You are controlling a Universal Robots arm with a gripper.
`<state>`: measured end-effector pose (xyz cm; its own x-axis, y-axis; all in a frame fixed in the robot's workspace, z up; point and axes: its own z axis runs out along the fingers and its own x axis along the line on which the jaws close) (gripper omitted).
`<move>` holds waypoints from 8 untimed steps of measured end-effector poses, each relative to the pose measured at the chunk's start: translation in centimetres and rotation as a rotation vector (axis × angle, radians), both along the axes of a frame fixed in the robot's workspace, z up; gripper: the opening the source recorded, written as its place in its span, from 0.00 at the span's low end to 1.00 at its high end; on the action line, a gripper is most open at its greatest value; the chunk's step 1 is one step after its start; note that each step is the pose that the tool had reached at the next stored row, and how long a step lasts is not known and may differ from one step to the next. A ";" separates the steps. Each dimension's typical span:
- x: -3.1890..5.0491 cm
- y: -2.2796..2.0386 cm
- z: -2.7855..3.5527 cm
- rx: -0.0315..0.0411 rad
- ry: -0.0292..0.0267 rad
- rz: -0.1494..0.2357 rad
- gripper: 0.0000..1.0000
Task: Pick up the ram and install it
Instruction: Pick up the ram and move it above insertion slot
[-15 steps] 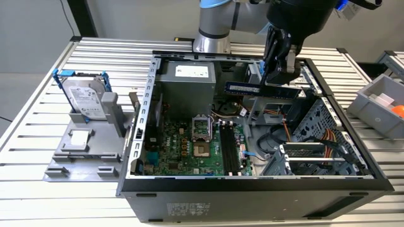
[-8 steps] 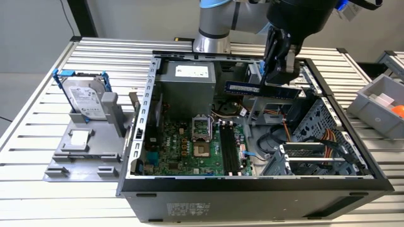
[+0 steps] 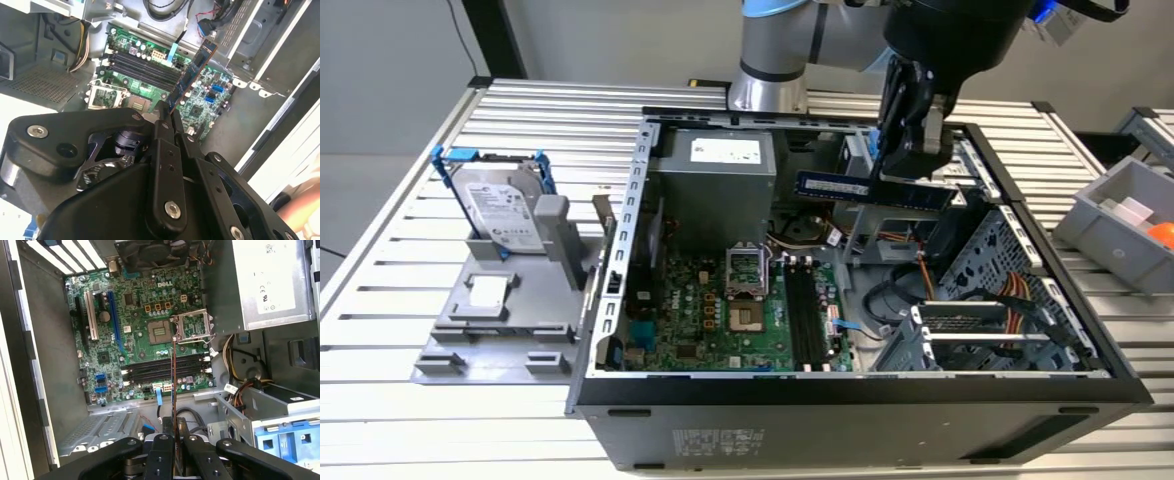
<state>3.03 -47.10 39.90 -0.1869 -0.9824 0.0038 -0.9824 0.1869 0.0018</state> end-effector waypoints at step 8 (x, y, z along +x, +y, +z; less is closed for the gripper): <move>0.00 0.00 0.00 0.0000 0.0000 -0.030 0.00</move>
<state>3.03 -47.10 39.90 -0.2164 -0.9763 0.0038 -0.9763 0.2164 0.0018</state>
